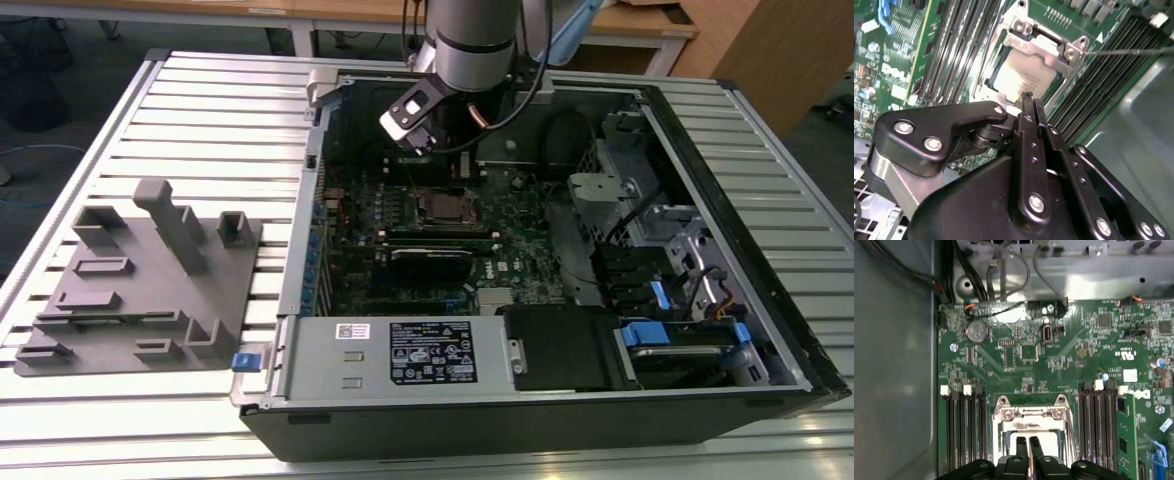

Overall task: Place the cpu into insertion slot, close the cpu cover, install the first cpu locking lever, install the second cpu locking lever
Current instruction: 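Close the cpu cover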

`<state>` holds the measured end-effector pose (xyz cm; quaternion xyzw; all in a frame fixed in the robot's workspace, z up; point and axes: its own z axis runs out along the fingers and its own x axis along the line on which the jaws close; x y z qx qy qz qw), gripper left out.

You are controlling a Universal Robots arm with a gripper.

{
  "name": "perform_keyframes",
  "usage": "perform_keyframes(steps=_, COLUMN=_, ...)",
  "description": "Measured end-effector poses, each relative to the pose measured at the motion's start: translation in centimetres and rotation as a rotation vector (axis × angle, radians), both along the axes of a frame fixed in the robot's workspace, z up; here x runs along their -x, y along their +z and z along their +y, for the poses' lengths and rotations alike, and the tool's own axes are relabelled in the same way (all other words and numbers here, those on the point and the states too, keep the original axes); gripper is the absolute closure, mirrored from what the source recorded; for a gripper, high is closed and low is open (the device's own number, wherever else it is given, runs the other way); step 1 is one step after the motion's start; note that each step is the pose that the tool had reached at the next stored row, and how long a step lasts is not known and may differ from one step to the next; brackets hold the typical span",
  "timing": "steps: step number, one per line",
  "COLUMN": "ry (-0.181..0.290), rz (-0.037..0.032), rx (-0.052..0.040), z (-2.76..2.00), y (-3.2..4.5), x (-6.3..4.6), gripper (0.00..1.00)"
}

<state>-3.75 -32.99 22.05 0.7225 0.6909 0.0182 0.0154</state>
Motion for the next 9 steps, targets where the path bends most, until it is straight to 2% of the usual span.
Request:
perform_keyframes(steps=3, ry=0.000, rz=-0.0006, rx=-0.0001, z=0.02, y=-0.11, x=0.69, gripper=0.84)
perform_keyframes(steps=7, ry=0.002, rz=-0.0006, rx=-0.0001, z=0.02, y=-0.13, x=0.82, gripper=0.84)
perform_keyframes(steps=9, ry=0.028, rz=-0.0006, rx=-0.0001, z=0.03, y=-0.16, x=0.82, gripper=0.84)
